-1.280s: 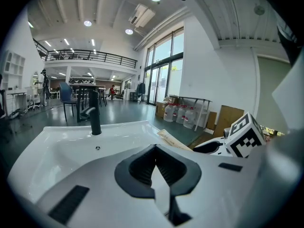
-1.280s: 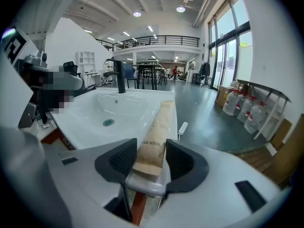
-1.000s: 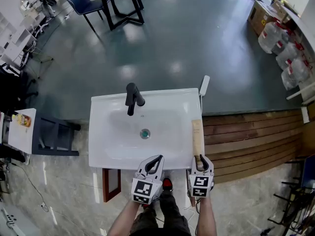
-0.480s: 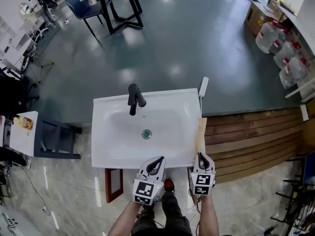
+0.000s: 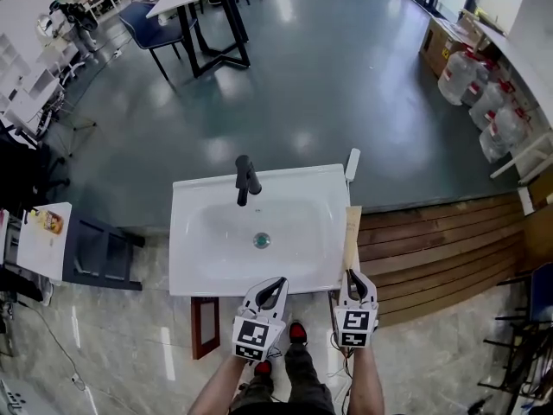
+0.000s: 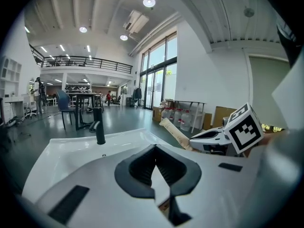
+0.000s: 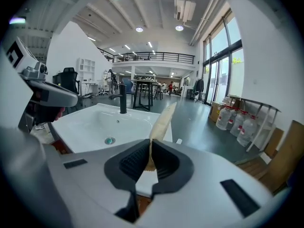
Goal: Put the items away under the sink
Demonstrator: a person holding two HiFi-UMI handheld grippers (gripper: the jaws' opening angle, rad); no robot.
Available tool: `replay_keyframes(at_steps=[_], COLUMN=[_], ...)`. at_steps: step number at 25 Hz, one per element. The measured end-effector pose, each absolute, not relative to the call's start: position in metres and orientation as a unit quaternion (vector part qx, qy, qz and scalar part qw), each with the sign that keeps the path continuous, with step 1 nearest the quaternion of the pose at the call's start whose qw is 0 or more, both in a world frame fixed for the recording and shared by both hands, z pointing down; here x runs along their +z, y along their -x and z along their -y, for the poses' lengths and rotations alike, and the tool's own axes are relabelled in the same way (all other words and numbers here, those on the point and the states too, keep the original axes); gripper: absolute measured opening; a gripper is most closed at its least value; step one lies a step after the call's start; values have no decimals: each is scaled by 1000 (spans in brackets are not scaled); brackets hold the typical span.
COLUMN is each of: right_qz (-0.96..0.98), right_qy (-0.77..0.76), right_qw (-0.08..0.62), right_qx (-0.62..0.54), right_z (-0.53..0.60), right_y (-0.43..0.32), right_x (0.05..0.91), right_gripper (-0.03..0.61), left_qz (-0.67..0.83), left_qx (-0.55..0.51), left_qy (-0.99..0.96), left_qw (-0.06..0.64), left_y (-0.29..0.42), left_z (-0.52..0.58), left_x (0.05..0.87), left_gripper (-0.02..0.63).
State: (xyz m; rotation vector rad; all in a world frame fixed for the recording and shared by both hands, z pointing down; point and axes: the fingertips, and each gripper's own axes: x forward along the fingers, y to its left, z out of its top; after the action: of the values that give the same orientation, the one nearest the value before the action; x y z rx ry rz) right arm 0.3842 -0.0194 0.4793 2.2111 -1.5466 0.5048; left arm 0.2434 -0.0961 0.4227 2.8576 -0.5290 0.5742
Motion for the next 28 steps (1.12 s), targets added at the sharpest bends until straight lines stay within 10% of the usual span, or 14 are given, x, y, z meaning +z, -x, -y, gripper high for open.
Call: replay_keyframes(at_steps=[28], right_qz=[527], right_qy=[-824], right_qw=[185], right_qx=[92], right_z=[-77], right_y=[-184], right_x=[361], right_gripper=[40], left_qz=[117], left_qx=[119], left_qy=[-986], left_qw=[24], left_y=[-85], left_z=[18], left_x=[324], left_gripper=[6])
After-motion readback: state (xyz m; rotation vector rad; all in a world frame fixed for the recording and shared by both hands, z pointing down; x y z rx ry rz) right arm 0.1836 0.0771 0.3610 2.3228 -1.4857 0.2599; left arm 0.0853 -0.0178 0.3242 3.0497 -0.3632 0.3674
